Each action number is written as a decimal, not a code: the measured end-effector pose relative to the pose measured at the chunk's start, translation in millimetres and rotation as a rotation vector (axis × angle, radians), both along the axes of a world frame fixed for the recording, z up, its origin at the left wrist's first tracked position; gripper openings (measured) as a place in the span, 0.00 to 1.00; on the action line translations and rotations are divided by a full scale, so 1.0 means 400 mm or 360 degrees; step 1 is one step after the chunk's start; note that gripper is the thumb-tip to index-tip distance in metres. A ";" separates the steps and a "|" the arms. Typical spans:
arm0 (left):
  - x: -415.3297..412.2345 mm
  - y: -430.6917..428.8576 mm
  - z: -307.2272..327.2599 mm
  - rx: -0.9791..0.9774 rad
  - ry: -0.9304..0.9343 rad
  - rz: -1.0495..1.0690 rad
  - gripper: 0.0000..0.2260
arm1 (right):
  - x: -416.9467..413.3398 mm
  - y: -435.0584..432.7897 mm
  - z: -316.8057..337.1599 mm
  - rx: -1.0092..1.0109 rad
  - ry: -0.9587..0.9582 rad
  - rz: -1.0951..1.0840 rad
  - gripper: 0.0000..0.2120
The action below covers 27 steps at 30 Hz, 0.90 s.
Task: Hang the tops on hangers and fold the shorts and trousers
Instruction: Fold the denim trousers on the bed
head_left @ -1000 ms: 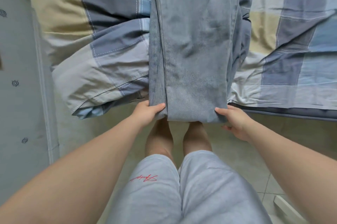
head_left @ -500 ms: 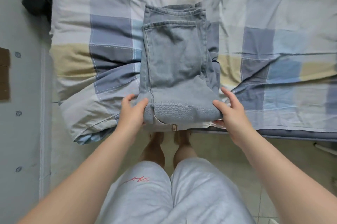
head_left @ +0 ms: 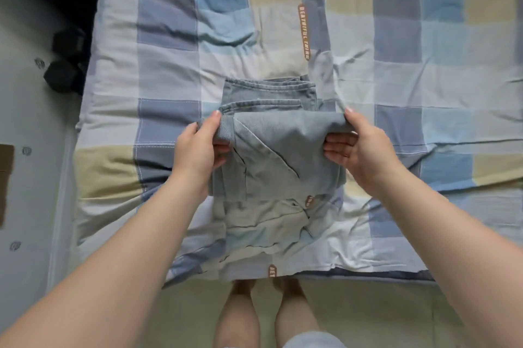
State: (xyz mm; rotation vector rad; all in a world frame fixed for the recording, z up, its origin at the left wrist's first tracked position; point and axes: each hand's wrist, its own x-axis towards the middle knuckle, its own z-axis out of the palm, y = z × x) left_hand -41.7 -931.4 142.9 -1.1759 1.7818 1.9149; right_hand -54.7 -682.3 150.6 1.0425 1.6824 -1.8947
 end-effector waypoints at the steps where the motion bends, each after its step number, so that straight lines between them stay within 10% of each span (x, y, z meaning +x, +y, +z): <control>1: -0.040 0.004 -0.002 0.0006 0.0015 -0.0019 0.10 | -0.038 -0.002 -0.010 -0.0007 0.0004 -0.0020 0.13; 10: -0.278 0.064 -0.258 -0.0403 0.0217 -0.0448 0.31 | -0.288 -0.053 -0.269 0.0080 0.0018 0.0341 0.10; 15: -0.197 0.052 -0.530 -0.1564 -0.0004 -0.1559 0.37 | -0.190 -0.066 -0.545 0.1306 0.0361 0.1761 0.35; 27: -0.175 0.039 -0.734 -0.1906 0.0430 -0.1418 0.36 | -0.172 -0.056 -0.777 0.1717 0.1144 0.1473 0.37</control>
